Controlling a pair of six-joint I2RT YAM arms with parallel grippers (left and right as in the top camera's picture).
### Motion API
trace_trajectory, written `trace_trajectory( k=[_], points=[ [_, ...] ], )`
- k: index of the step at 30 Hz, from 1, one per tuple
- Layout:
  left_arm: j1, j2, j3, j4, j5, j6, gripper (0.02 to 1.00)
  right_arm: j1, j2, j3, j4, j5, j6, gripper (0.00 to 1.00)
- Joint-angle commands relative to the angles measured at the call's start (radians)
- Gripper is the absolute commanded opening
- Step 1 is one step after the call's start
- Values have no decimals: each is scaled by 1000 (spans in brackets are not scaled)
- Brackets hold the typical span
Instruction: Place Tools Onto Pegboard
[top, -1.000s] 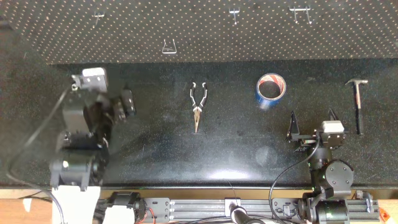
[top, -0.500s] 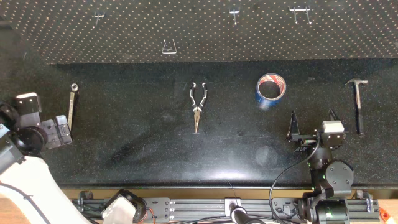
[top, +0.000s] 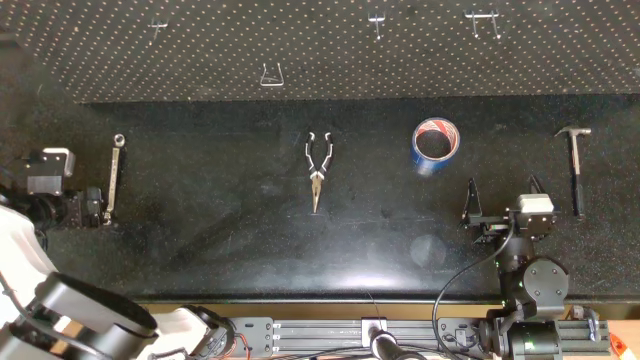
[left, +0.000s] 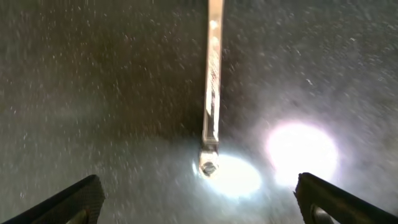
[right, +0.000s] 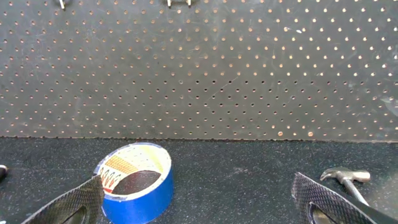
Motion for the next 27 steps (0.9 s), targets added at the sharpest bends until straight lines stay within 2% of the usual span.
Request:
trace_trajectory(
  k=[1, 9, 11, 13, 15, 25, 27],
  points=[
    [3, 115, 15, 82, 52, 20, 996, -4, -9, -5, -3, 8, -7, 980],
    [-146, 222, 15, 130, 47, 10, 993, -4, -9, -5, -3, 8, -7, 980],
    [-146, 242, 15, 149, 47, -14, 996, -4, -9, -5, -3, 8, -7, 980],
    [-146, 263, 15, 190, 10, -124, 993, -4, -9, -5, -3, 8, -7, 978],
    [-146, 274, 15, 203, 1, -142, 996, -4, -9, -5, -3, 8, -7, 980],
    [-146, 344, 15, 213, -22, -142, 993, -4, -9, -5, -3, 8, -7, 980],
    [-146, 344, 15, 219, -66, -142, 996, -4, -9, -5, -3, 8, -7, 980]
  ],
)
